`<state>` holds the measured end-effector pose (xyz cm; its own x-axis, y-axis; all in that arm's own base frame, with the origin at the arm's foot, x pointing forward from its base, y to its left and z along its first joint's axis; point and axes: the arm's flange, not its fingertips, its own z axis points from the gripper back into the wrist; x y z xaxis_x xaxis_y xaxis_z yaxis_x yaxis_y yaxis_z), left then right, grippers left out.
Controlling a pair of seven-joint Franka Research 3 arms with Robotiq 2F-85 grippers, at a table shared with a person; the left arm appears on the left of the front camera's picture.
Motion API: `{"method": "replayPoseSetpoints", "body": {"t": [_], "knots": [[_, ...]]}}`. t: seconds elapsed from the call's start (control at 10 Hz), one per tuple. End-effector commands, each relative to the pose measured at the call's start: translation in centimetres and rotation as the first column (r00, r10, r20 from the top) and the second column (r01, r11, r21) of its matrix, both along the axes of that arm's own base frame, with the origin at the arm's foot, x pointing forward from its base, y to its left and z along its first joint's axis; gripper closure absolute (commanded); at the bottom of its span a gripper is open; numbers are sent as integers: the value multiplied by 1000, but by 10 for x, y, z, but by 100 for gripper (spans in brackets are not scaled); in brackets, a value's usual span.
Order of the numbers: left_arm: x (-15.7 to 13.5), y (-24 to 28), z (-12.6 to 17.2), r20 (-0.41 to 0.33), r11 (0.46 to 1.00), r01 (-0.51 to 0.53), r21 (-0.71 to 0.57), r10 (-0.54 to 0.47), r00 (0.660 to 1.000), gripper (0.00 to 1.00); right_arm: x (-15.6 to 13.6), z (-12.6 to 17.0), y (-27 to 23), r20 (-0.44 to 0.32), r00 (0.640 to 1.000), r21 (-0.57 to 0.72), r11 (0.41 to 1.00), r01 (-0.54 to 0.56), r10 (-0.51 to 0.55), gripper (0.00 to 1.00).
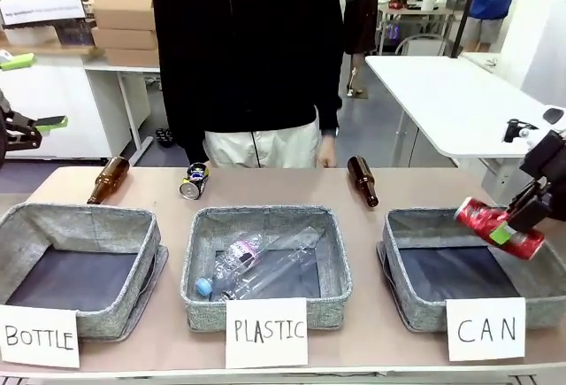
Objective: Sort the can waste into the basket.
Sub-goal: Pick up the can waste from the table and place it in the right Fabric basket.
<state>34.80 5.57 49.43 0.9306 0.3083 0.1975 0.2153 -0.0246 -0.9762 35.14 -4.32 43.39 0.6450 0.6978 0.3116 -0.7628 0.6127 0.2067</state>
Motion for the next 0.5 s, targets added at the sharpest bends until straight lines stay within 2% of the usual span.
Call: {"method": "replayPoseSetpoints", "body": {"t": [0.0,0.4], "knots": [[-3,-1,-1,19,1000,7,-6,-7,1000,0,5,1,0,26,1000,11,1000,5,-5,0],[-3,-1,-1,19,1000,7,-6,-7,1000,0,8,1,-2,43,999,43,999,23,-25,0]]}}
